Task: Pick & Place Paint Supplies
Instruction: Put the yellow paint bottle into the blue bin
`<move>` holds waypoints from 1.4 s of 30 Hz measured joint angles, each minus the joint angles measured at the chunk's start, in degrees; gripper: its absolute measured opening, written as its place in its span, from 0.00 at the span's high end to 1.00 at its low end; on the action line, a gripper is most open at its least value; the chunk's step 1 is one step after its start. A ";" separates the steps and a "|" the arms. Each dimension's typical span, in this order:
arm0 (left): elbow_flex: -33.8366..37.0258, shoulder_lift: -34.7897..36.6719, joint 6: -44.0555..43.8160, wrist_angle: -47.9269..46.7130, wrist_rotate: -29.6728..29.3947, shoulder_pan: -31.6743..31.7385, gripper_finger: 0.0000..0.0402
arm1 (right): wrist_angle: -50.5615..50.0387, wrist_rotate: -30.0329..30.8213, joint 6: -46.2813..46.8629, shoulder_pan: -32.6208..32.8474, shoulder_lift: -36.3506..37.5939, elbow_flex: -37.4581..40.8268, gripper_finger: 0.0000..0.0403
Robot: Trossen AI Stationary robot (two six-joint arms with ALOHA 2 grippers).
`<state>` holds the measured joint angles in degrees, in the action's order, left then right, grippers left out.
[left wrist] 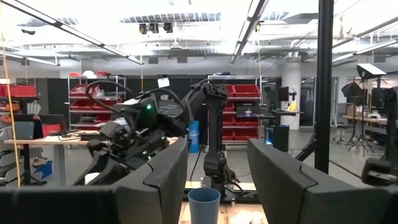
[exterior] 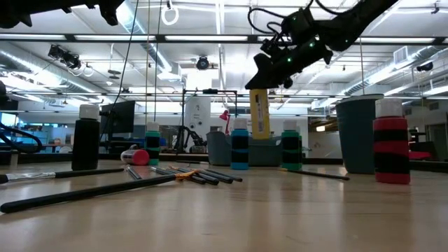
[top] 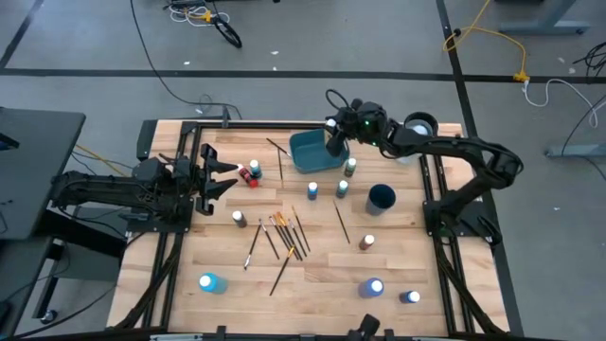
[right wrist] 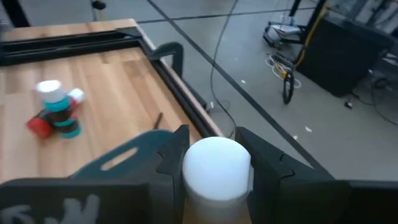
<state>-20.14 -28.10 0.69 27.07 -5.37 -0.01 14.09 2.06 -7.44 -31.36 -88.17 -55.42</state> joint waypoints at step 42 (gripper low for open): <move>0.00 -0.02 -0.02 -0.15 0.02 -0.01 0.56 | 4.22 4.58 7.06 -3.34 -10.05 0.00 0.69</move>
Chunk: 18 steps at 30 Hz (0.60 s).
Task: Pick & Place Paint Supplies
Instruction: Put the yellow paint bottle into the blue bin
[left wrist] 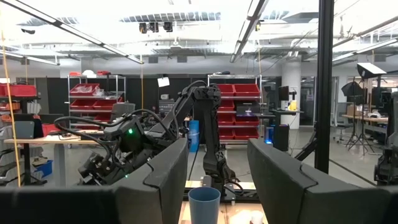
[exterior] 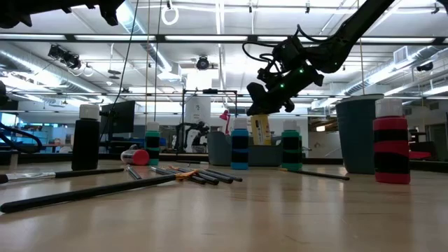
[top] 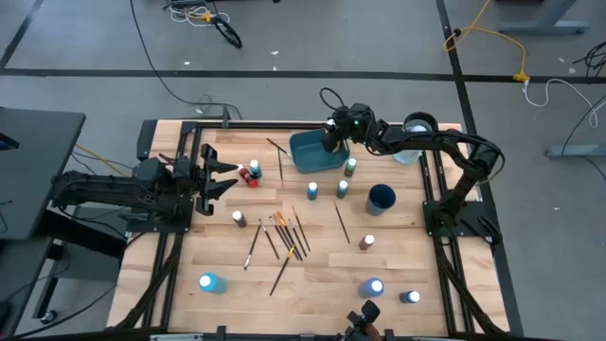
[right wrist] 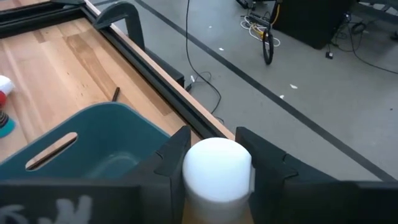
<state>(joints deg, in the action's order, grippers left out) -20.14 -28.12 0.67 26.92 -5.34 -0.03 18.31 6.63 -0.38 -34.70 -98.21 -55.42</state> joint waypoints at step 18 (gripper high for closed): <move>0.02 0.00 -0.02 -0.55 0.03 0.01 0.56 | 0.12 0.07 -1.94 0.02 0.01 0.00 0.52</move>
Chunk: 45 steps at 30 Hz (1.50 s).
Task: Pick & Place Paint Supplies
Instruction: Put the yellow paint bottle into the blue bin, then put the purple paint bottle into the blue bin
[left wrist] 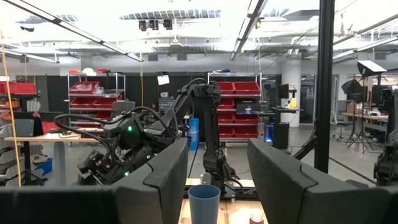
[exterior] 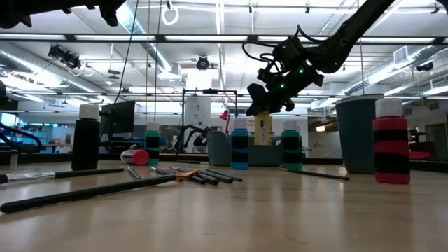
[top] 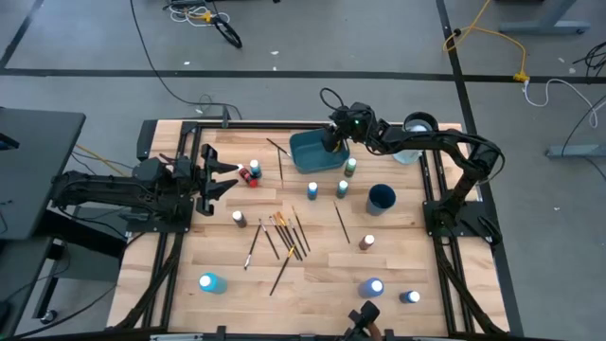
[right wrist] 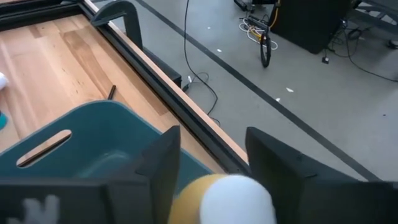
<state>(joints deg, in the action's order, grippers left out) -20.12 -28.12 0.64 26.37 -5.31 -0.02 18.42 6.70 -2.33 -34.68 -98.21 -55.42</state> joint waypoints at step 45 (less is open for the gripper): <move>0.00 0.00 0.00 -0.60 6.24 -0.02 0.56 | -42.49 -12.56 -2.60 38.01 32.06 0.02 0.45</move>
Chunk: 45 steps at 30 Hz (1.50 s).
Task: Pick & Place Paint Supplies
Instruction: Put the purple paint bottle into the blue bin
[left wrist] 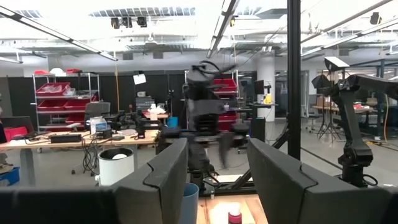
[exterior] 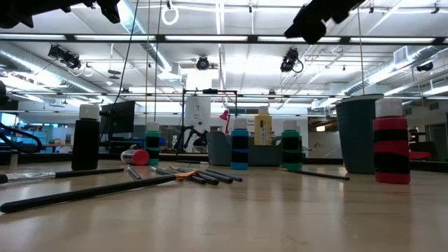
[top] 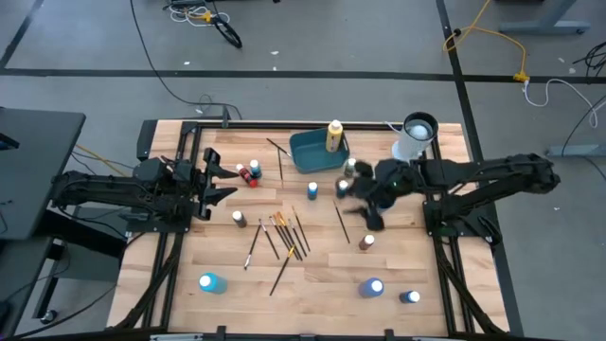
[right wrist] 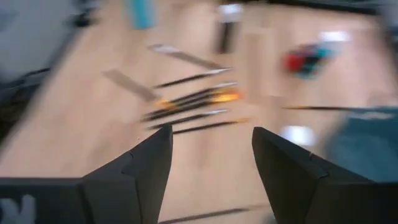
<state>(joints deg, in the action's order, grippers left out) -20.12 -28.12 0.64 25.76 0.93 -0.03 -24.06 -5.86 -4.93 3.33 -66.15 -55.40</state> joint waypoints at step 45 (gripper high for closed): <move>0.00 0.00 0.00 0.80 -0.02 0.00 0.56 | 2.05 -8.14 2.63 31.61 -11.32 0.04 0.45</move>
<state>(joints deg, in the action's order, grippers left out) -20.12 -28.12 0.64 26.57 0.91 -0.03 -22.01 -14.00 -2.30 34.95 -77.47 -55.35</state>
